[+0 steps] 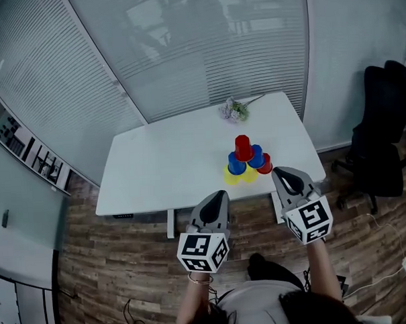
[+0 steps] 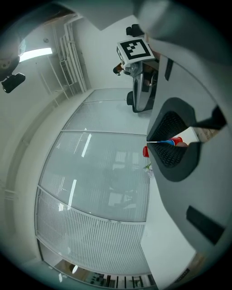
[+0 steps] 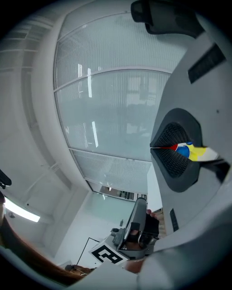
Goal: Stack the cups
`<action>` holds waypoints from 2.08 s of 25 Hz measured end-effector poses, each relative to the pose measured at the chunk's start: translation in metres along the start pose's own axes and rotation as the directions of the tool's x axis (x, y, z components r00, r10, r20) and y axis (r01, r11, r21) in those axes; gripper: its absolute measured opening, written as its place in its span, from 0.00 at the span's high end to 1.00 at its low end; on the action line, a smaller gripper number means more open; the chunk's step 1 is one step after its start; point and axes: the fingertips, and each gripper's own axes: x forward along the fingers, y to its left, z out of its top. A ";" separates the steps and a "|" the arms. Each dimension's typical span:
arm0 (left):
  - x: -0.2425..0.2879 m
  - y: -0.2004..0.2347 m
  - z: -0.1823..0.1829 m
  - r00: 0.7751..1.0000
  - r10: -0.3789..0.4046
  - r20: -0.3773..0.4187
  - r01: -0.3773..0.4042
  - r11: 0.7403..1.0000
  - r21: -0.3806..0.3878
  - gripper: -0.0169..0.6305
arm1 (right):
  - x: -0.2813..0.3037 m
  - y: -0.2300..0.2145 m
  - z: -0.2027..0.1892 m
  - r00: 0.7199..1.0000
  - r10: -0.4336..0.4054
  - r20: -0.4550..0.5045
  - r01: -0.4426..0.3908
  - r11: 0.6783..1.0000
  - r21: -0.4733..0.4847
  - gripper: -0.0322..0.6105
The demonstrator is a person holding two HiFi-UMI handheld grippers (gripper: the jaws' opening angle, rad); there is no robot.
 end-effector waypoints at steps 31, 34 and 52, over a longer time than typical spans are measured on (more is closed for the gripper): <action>-0.108 -0.050 0.013 0.990 0.103 0.096 -0.104 0.995 0.006 0.94 | -0.115 0.059 0.025 0.994 -0.100 0.049 0.100 0.995 -0.006 0.91; -0.111 -0.053 0.013 0.990 0.105 0.096 -0.106 0.994 0.006 0.93 | -0.119 0.060 0.025 0.994 -0.096 0.046 0.097 0.995 -0.008 0.91; -0.108 -0.076 0.009 0.994 0.069 0.090 -0.072 0.997 0.029 0.94 | -0.137 0.057 0.015 0.994 -0.105 0.019 0.105 0.994 -0.018 0.91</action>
